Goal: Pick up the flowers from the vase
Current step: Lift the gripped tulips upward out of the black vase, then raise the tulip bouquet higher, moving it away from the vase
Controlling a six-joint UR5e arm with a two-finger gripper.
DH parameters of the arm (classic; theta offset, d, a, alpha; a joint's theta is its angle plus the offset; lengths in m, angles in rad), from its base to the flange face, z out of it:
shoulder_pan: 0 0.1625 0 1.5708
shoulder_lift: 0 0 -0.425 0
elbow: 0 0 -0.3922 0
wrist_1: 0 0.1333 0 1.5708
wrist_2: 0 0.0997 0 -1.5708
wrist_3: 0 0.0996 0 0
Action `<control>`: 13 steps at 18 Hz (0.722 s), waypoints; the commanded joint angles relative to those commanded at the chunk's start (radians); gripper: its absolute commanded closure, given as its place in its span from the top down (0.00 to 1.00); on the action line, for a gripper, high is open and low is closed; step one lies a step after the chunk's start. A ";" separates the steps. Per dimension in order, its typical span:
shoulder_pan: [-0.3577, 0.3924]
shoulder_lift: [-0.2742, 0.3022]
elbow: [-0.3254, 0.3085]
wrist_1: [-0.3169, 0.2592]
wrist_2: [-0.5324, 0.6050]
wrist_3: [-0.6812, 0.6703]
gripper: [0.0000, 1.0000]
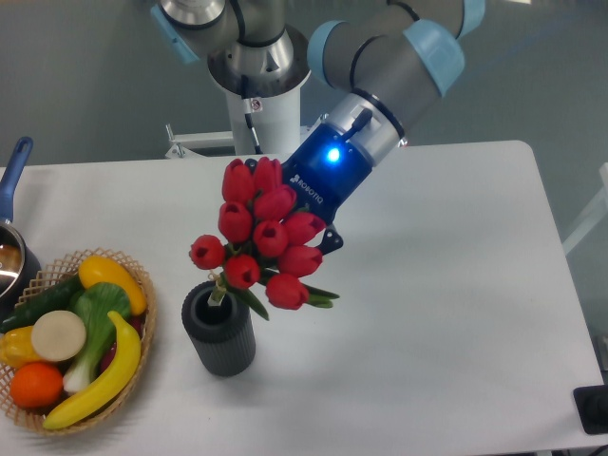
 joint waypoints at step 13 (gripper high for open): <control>0.055 0.006 0.051 0.002 -0.020 -0.020 0.43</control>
